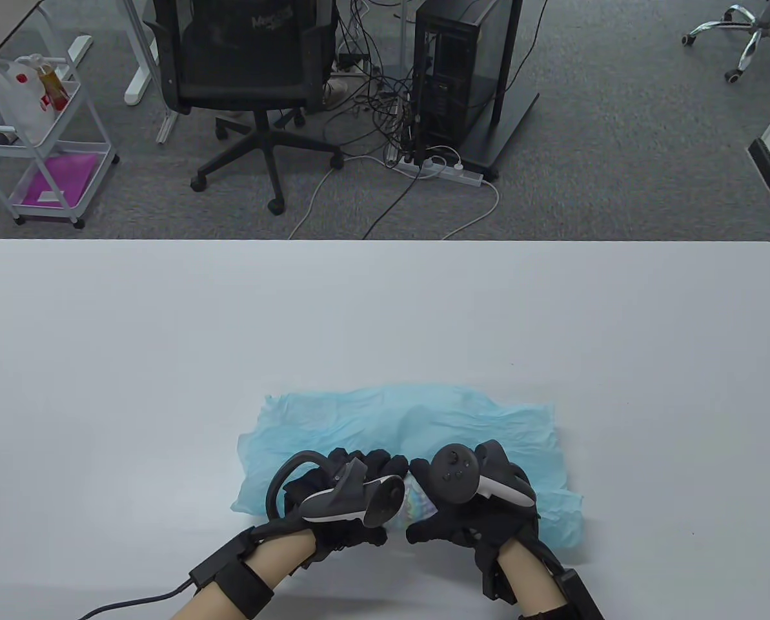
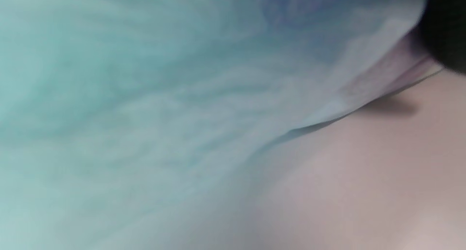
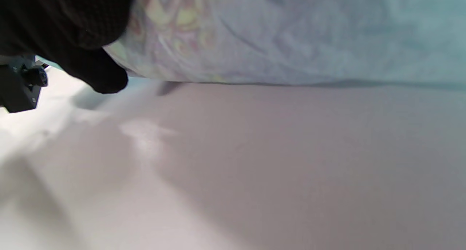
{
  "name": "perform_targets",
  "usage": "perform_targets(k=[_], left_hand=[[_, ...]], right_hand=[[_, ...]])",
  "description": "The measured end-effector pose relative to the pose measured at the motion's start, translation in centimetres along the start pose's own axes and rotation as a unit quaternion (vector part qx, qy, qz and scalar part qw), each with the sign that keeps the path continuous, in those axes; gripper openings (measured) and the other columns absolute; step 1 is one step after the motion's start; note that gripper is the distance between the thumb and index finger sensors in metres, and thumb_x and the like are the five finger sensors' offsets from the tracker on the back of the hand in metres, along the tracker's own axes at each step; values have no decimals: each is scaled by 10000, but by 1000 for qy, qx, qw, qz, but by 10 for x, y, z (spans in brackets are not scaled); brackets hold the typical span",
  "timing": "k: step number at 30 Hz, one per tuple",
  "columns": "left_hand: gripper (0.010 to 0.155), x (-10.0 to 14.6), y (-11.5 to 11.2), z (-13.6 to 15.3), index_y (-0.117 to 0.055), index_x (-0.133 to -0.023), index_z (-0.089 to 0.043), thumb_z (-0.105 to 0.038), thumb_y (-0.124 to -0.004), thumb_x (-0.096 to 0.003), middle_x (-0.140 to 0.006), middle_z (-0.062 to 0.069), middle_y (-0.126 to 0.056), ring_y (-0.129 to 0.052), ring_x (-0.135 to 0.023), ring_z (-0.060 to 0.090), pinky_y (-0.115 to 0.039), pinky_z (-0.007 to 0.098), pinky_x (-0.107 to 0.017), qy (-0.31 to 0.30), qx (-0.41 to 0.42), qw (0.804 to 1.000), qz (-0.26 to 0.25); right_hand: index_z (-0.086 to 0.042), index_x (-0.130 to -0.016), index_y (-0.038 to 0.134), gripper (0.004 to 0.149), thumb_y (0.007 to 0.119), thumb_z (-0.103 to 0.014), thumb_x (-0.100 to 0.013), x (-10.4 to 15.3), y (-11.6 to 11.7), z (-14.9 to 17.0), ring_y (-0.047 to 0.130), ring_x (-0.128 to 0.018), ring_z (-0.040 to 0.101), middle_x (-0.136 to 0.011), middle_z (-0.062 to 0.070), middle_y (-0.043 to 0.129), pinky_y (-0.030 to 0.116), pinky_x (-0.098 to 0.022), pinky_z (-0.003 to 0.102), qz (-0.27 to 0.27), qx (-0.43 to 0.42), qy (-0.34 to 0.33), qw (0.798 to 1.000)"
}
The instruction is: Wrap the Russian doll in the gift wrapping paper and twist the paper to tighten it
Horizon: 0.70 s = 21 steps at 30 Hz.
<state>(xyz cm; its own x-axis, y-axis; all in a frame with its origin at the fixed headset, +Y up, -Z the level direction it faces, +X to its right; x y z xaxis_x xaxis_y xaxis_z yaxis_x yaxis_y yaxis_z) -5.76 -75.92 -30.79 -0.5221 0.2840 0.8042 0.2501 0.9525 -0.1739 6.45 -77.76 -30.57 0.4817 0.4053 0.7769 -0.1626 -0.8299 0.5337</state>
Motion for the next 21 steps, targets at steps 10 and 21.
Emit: perform_targets(k=[10, 21], left_hand=[[1048, -20, -18, 20, -287, -1046, -390, -698, -854, -220, -1117, -72, -488, -773, -950, 236, -603, 474, -787, -14, 156, 974, 161], [1076, 8, -4, -3, -183, -1039, -372, -704, -796, -221, -1144, -62, -379, -720, -1034, 195, -603, 463, -796, 21, -80, 997, -2]], right_hand=[[-231, -1090, 149, 996, 761, -622, -408, 11, 0, -18, 584, -1076, 321, -1201, 42, 381, 409, -790, 686, 57, 118, 9, 991], [-234, -1105, 278, 974, 817, -620, -392, 0, -1, -3, 719, -943, 321, -1140, 73, 540, 522, -766, 632, 16, -18, -1, 1000]])
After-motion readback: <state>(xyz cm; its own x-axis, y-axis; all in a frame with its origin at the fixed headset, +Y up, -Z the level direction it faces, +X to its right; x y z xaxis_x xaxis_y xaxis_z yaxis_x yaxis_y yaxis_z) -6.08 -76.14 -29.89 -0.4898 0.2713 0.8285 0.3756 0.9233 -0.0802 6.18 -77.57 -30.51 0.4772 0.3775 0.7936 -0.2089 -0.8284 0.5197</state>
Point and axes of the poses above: the tracker on the back of each hand, its own z axis roughly to the little-finger side, its own x axis roughly from the fingertips to the wrist, y = z × x, the point moved 5 cm from there along -x, roughly from the wrist to the fingertips
